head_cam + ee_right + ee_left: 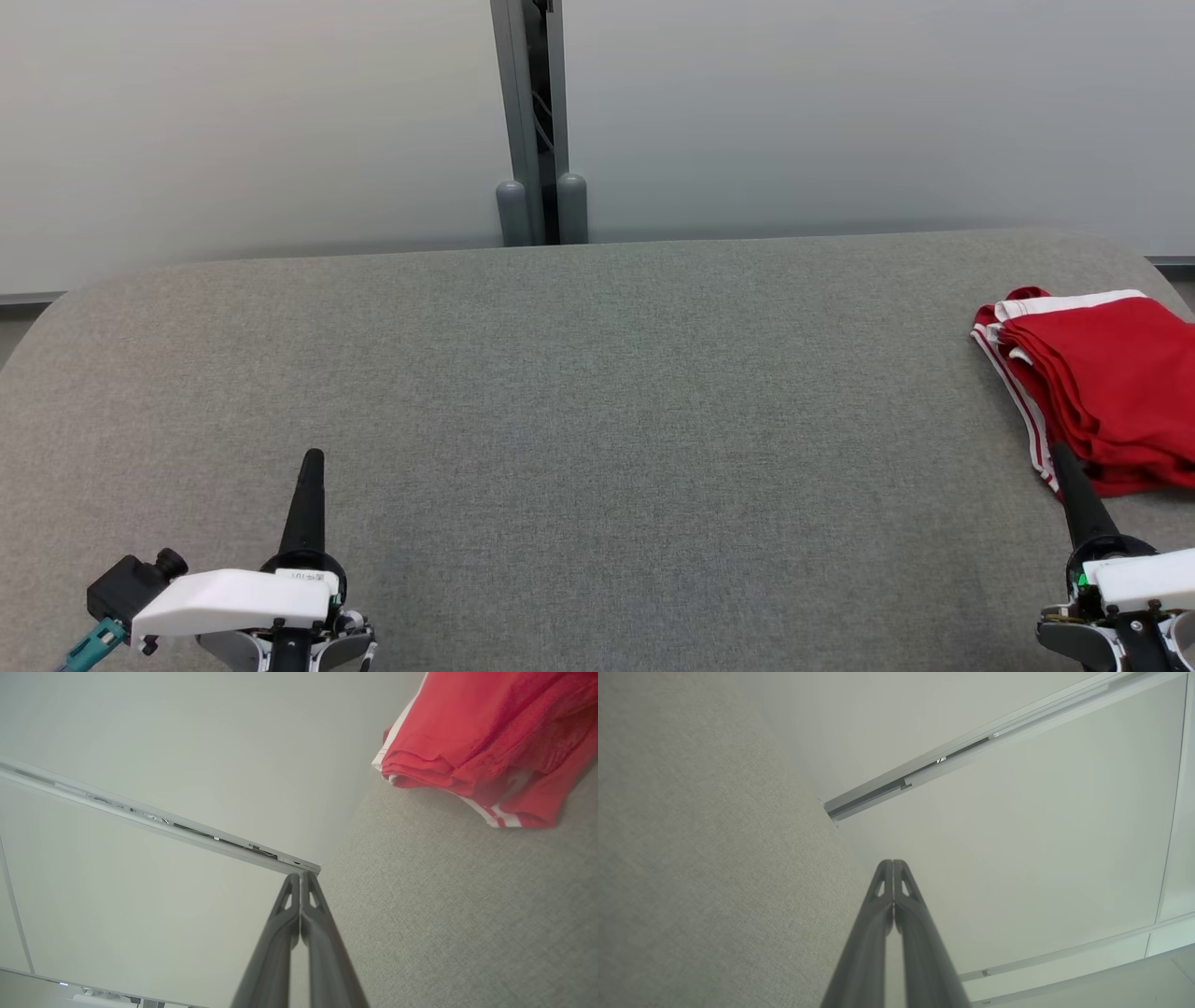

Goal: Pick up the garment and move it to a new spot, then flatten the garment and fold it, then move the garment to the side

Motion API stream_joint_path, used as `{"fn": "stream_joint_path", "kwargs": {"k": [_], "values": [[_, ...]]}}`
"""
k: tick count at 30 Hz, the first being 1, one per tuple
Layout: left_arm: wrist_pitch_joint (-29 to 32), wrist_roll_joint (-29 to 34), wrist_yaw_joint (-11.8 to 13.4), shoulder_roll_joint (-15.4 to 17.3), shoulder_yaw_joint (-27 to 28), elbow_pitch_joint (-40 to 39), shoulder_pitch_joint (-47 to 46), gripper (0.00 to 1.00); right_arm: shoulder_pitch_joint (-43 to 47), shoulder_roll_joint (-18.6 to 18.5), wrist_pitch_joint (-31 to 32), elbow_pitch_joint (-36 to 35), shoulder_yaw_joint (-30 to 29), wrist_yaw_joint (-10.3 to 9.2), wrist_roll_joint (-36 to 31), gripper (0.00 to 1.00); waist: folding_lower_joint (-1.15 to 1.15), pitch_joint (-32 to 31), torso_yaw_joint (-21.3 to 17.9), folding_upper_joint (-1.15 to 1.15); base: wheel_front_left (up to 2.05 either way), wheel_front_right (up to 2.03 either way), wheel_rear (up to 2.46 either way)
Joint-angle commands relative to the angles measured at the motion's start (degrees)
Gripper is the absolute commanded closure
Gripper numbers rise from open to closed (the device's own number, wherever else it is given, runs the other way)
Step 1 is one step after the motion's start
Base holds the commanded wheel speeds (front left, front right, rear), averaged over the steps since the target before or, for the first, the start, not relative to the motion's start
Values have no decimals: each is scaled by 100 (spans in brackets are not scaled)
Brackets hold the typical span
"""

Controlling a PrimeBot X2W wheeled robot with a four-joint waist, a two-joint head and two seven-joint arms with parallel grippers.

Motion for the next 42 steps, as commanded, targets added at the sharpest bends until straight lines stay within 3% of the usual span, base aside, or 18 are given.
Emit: {"fn": "stream_joint_path", "kwargs": {"k": [1,42], "values": [[28,-146,-41,37,37,-19,-147,100,-121,-33,68,-20,-41,1,142,100,0,2,3,0,0,0,0],[359,-1868,-335,34,212,137,-494,100,-471,42,723,205,-460,1,1859,100,0,72,83,0,0,0,0]]}}
